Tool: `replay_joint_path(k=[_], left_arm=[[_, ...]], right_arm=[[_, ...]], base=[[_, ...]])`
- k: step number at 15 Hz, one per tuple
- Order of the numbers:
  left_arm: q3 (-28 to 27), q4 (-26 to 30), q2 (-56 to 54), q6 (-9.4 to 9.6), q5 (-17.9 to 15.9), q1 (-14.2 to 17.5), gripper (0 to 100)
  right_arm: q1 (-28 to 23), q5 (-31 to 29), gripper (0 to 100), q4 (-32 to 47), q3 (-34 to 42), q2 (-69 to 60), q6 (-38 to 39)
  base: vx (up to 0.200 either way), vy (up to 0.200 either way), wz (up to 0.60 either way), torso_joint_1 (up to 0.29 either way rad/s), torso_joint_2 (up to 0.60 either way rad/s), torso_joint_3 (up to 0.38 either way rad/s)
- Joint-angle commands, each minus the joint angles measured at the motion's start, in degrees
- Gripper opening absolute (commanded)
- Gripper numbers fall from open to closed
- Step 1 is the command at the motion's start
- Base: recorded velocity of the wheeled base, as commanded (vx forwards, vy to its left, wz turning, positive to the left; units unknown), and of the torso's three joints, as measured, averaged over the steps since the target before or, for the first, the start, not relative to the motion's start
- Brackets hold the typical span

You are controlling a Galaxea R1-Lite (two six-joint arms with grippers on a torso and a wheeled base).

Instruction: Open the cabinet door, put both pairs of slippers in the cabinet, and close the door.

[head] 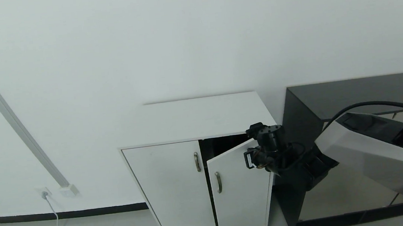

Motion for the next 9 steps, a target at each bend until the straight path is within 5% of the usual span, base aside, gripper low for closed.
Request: replay_joint_path(k=[1,9], left_arm=[[0.0,-0.1,0.0,-0.02,0.0,0.1,0],[-0.1,0.0,0.0,-0.11,0.0,0.1,0]], right_arm=[[-0.1,0.0,0,0.1,-0.5,0.7,0.0],[-0.2,0.0,0,-0.1,-4.7,3.8,0.0]], base=[[0.000,0.000,0.00,0.000,0.00,0.000],[0.000,0.000,0.00,0.000,0.00,0.000]])
